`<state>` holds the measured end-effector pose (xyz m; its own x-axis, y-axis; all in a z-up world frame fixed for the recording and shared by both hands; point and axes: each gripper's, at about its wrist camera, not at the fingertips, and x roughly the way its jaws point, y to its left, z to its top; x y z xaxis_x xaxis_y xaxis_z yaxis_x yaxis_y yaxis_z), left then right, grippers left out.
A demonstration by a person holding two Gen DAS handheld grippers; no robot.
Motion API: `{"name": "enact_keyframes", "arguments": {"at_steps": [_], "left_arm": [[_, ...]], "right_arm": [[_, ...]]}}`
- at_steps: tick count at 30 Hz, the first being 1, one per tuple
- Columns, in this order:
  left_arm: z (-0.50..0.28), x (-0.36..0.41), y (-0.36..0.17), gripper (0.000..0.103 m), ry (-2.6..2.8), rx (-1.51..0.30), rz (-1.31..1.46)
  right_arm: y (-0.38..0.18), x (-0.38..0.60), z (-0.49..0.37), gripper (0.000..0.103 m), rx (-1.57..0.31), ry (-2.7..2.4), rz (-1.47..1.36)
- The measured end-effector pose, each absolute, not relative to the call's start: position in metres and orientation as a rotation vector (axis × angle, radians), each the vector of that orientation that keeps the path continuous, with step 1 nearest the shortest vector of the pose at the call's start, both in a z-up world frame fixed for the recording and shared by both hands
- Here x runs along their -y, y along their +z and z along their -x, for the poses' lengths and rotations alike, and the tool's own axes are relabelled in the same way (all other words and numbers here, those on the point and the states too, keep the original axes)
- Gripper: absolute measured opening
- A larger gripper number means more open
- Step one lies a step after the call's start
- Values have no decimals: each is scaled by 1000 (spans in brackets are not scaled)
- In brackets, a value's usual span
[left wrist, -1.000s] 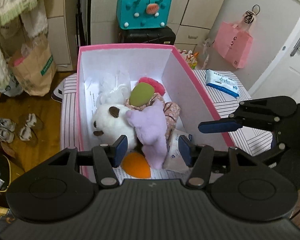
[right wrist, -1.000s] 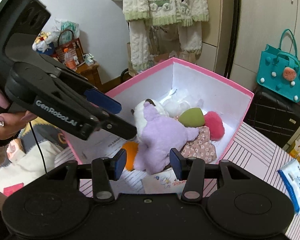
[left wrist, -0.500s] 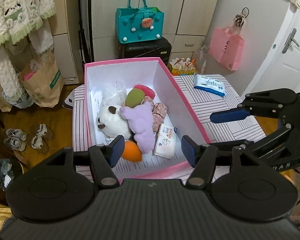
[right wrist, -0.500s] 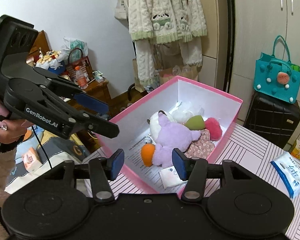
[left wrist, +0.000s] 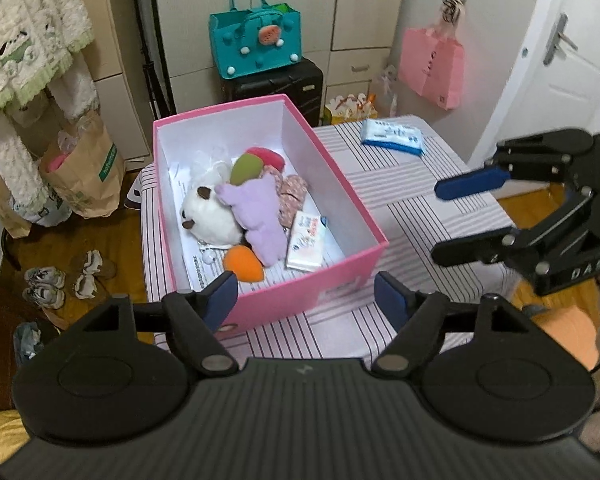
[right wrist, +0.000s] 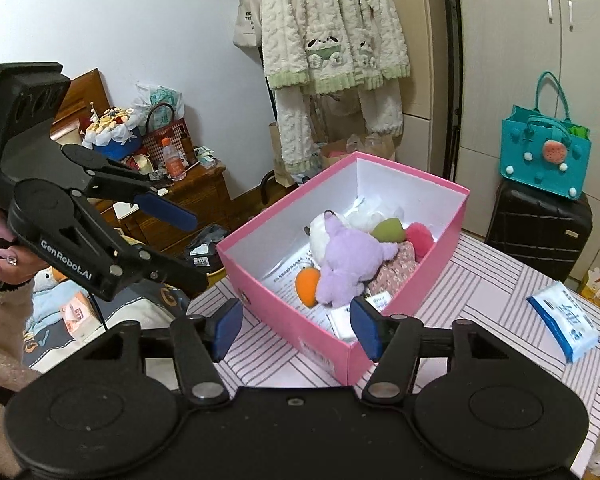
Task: Organize soft objects
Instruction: 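Move the left gripper toward the large white-blue wipes pack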
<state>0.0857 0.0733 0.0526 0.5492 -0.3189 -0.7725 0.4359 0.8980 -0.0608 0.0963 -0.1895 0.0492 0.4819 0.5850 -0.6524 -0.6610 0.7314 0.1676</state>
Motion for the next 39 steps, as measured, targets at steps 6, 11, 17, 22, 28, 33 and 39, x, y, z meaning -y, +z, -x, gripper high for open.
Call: {"name": "enact_keyframes", "arguments": {"at_steps": [6, 11, 17, 22, 28, 33, 39], "left_arm": [[-70, -59, 49, 83, -471, -908, -189], [-61, -40, 34, 84, -490, -966, -221], [-52, -16, 19, 84, -523, -1011, -276], [-48, 7, 6, 84, -573, -1012, -356], [-51, 30, -10, 84, -645, -1049, -362], [-54, 47, -13, 92, -711, -994, -330], [-58, 63, -16, 92, -776, -867, -243]], "right_arm": [[47, 208, -78, 70, -763, 746, 106], [38, 220, -62, 70, -779, 732, 121], [28, 239, -47, 71, -790, 708, 114], [17, 256, -40, 71, -805, 695, 106], [3, 273, -30, 72, -821, 653, 107], [-8, 292, -25, 77, -793, 614, 105], [-20, 322, -28, 78, -741, 517, 81]]}}
